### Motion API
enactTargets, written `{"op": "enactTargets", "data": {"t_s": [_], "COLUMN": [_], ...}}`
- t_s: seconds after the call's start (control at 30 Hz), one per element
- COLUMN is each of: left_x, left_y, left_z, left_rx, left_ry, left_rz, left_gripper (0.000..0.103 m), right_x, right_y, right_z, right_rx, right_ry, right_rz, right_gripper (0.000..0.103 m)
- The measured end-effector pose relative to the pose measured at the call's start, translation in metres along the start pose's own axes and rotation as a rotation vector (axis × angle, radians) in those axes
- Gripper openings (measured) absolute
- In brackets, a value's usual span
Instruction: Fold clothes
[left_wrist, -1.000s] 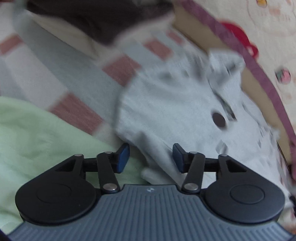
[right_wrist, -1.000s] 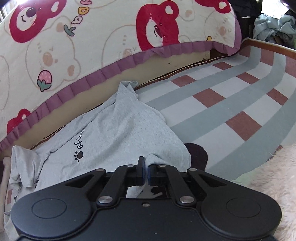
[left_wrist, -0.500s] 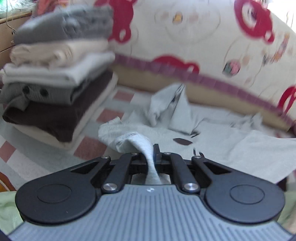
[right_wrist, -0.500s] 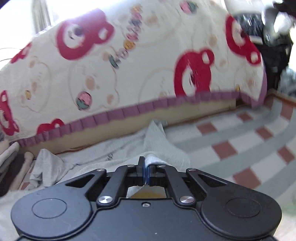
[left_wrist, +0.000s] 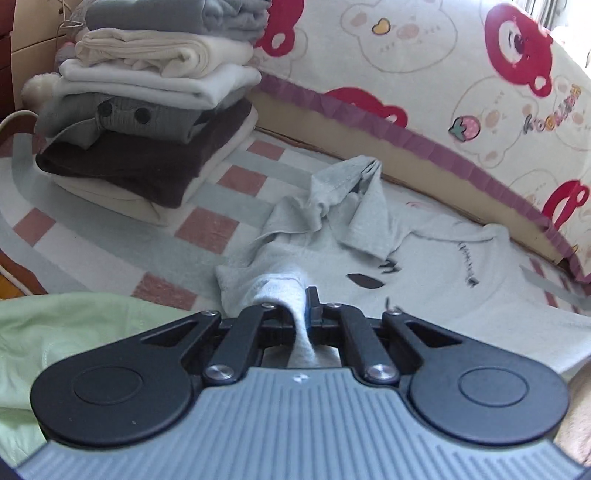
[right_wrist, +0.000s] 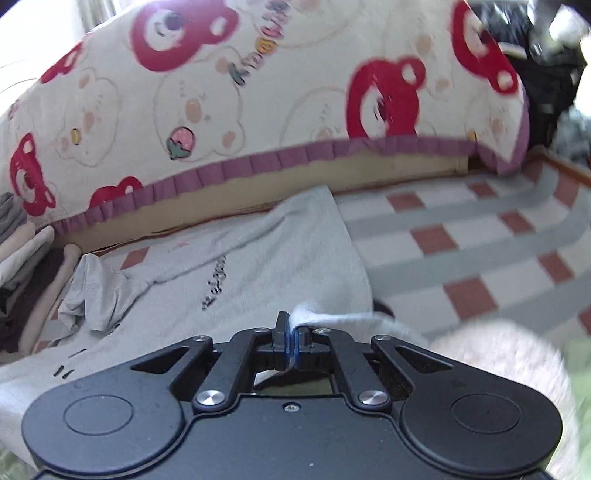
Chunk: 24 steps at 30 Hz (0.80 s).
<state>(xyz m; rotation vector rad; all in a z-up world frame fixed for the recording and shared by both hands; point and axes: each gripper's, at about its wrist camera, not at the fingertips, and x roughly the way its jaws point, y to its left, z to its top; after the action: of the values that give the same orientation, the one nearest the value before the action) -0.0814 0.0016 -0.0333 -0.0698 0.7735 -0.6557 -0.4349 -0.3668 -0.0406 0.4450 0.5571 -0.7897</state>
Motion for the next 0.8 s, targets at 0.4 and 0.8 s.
{"op": "enactTargets", "data": {"t_s": [0.4, 0.8], "left_x": [0.016, -0.021], "left_y": [0.031, 0.013], "left_z": [-0.032, 0.015], "left_rx": [-0.118, -0.063], "left_ry": [0.2, 0.045], "left_rz": [0.088, 0.062], "left_gripper": [0.005, 0.024], "right_x": [0.002, -0.046], "right_y": [-0.001, -0.024], "right_z": [-0.013, 0.054], "right_rx": [-0.118, 0.046], "right_ry": [0.171, 0.041], "right_rz": [0.031, 0.182], "right_gripper": [0.01, 0.043]}}
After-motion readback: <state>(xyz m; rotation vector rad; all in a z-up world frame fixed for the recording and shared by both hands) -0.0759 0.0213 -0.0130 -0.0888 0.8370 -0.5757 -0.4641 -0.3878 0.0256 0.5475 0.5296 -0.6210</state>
